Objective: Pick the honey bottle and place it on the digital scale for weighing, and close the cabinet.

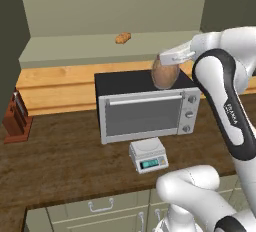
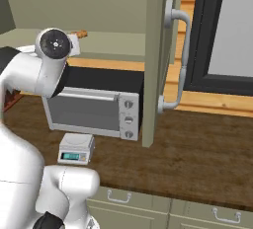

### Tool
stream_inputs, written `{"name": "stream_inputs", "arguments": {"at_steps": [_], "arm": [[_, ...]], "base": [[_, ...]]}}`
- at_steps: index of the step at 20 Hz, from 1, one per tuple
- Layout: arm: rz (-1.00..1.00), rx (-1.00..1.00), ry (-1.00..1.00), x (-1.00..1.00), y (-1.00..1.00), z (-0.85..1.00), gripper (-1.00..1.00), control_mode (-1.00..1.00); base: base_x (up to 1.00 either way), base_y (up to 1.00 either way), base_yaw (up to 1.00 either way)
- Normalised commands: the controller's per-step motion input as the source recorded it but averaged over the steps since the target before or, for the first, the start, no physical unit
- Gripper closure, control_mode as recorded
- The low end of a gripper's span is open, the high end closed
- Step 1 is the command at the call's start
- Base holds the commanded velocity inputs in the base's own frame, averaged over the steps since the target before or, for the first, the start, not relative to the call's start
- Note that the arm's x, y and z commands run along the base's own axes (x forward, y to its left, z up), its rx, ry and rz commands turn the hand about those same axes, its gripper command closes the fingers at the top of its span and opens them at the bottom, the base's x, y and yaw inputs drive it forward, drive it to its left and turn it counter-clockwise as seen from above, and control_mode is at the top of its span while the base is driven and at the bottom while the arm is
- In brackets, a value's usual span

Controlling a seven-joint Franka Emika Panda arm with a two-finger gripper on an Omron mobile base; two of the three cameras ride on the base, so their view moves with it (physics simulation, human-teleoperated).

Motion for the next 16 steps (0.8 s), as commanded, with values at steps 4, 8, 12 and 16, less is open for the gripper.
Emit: {"name": "stream_inputs", "arguments": {"at_steps": [4, 8, 12, 16], "arm": [[0.3, 0.0, -0.02, -0.02, 0.0, -0.65, 1.0, -1.0], [0.23, 0.0, -0.03, 0.0, 0.0, -0.65, 1.0, -1.0], [0.16, 0.0, -0.05, 0.0, 0.0, -0.57, 1.0, -1.0], [0.07, 0.0, -0.02, 0.0, 0.0, -0.49, 1.0, -1.0]], "base": [[0.0, 0.0, 0.0], [0.0, 0.0, 0.0], [0.0, 0.0, 0.0], [0.0, 0.0, 0.0]]}}
